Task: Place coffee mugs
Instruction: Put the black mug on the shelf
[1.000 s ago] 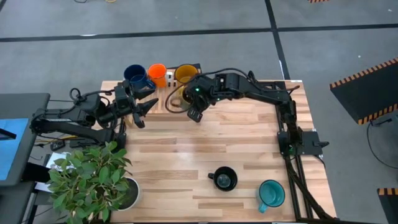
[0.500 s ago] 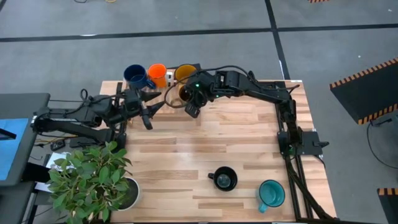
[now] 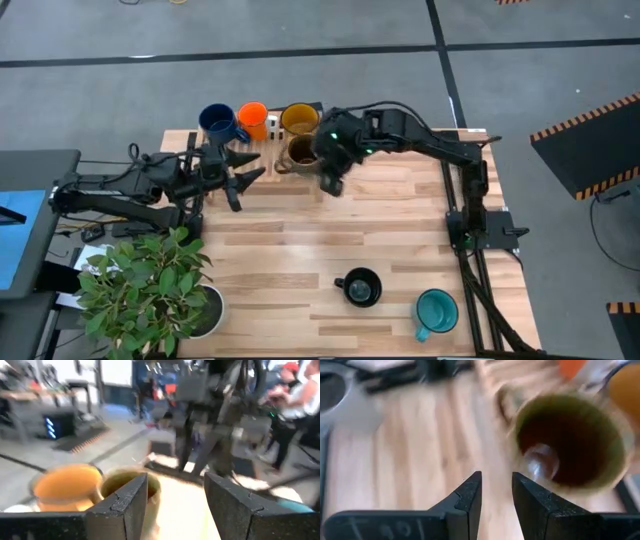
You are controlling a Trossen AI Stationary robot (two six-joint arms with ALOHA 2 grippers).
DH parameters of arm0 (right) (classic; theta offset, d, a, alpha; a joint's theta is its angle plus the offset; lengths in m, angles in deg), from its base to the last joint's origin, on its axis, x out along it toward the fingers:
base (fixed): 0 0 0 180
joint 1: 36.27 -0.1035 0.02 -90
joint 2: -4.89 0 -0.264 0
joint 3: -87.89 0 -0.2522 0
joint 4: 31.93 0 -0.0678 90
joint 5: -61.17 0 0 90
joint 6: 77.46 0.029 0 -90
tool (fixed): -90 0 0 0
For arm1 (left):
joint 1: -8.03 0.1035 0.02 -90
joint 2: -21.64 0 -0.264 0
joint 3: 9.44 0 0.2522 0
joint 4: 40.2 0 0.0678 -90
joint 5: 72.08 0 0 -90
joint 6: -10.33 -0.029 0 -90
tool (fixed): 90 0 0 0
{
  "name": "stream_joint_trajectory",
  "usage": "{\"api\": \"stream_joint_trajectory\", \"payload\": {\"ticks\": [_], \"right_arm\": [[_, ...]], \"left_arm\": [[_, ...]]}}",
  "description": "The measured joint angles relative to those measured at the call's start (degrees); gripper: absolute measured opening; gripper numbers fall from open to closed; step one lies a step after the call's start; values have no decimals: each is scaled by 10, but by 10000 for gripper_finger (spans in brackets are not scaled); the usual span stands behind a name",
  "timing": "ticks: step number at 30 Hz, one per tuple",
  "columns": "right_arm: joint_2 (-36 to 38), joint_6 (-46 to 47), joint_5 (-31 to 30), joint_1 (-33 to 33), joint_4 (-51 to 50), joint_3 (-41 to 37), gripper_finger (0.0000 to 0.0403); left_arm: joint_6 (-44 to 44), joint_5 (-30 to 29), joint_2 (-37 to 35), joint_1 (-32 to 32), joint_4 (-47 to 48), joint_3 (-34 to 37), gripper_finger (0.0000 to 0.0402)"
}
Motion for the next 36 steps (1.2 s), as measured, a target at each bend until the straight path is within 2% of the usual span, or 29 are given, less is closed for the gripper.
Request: {"api": "stream_joint_trajectory", "payload": {"ticks": [3,6,10,16,20,23,27,31,36], "right_arm": [[17,1,6,-27,-91,-5,133],[52,20,6,-65,-120,-67,133],[140,94,6,-127,-72,-234,133],[281,303,27,-229,60,-526,131],[310,426,56,-300,115,-639,112],[296,469,59,-337,151,-673,75],[246,473,68,-363,198,-678,19],[200,466,82,-364,232,-677,24],[156,448,116,-371,282,-677,24]], "left_arm": [[40,33,-4,0,30,0,181],[80,59,-3,0,47,1,181],[98,96,-2,0,45,1,181],[109,117,-3,0,45,1,181],[109,118,-3,0,45,1,181],[108,119,-1,0,45,1,181],[126,143,-1,-1,51,1,181],[137,186,-1,-16,110,1,181],[193,193,11,-57,198,1,181]]}}
